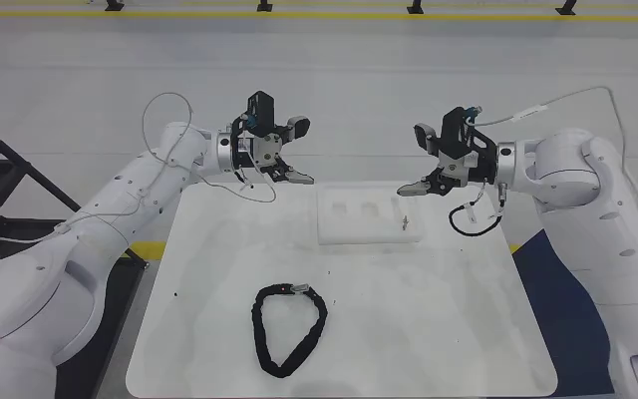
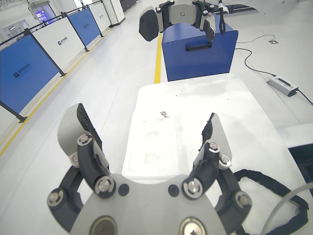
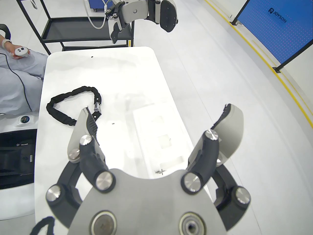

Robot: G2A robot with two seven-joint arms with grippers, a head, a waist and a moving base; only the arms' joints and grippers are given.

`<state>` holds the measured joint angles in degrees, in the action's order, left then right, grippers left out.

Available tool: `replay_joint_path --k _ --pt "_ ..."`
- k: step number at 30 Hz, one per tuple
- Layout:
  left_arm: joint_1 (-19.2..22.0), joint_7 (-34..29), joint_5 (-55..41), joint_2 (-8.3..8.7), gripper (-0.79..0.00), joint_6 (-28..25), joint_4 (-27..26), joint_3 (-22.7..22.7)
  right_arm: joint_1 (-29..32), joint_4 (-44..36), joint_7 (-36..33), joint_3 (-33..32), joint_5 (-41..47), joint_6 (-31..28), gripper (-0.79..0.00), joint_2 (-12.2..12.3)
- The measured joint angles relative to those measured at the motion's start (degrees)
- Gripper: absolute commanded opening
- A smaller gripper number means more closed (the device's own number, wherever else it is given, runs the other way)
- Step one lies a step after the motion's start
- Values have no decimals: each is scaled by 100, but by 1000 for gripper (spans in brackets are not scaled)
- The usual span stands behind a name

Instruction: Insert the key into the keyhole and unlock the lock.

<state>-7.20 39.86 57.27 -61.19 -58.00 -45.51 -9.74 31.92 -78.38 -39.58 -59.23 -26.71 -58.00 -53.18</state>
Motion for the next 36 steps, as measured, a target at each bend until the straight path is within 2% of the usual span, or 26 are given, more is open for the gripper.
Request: replay_joint_path --k 7,10,13,19,26,31,36 --pt "0 0 0 0 0 0 0 0 10 6 6 2 -8 11 0 0" --pt "0 0 0 0 0 0 0 0 144 66 32 48 -204 299 0 1" --pt "0 0 0 0 0 0 0 0 223 269 107 167 -403 570 0 -27" --pt "0 0 0 0 0 0 0 0 255 1004 186 569 -335 652 0 -147" --pt "0 0 0 0 0 0 0 0 -44 1805 76 1193 -233 916 0 -419" --pt "0 0 0 0 0 0 0 0 -297 2452 26 1641 -48 815 0 -671" --pt "0 0 0 0 0 0 0 0 -640 3273 -743 2073 714 1541 0 -1020"
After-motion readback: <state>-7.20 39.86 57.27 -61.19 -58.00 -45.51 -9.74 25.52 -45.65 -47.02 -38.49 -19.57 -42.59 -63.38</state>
